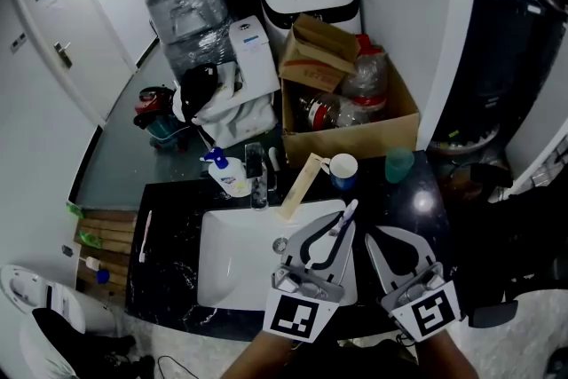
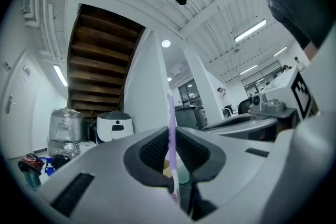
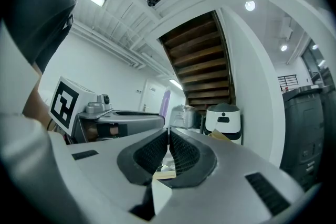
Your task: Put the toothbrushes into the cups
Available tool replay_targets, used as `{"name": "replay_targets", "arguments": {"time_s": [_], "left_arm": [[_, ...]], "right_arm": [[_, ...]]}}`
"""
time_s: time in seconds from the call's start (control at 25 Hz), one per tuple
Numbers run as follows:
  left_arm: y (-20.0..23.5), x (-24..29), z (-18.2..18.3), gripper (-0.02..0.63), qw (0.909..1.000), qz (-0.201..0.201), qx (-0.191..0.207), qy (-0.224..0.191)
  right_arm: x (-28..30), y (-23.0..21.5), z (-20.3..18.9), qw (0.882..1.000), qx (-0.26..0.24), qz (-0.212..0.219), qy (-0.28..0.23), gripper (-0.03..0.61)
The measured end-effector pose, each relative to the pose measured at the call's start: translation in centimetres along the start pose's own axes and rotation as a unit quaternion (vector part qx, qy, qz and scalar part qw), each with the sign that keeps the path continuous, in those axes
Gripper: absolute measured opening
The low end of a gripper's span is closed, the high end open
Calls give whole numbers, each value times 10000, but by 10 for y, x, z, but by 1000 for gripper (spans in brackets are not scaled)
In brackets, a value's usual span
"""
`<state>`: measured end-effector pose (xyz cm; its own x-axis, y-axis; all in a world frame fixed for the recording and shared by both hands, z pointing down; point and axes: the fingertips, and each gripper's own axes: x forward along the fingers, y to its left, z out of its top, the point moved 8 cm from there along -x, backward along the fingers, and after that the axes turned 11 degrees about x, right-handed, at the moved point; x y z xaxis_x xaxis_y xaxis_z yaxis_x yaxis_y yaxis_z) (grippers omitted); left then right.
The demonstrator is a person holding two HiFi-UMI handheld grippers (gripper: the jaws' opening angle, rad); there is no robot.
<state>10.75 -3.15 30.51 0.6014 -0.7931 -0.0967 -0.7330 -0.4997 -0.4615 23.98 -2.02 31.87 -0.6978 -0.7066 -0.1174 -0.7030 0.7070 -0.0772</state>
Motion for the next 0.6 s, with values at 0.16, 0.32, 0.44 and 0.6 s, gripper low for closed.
{"name": "replay_targets", "arguments": {"time_s": [0.16,0.32,0.44,0.6], "left_arm": [[9,-7,-4,48,9999,-111,-3,30],[21,-14,-8,48,9997,-209,-99,-9],[29,-19,-11,48,9994,-287,-177,-48],[33,-20,-19,48,9990,-377,-194,-144]], "right_arm": [[9,9,-1,9999,-26,-102,84,35],[21,20,2,9997,-54,-186,127,35],[28,28,0,9993,-34,-316,203,35],[33,32,-5,9988,-51,-426,216,35]]}}
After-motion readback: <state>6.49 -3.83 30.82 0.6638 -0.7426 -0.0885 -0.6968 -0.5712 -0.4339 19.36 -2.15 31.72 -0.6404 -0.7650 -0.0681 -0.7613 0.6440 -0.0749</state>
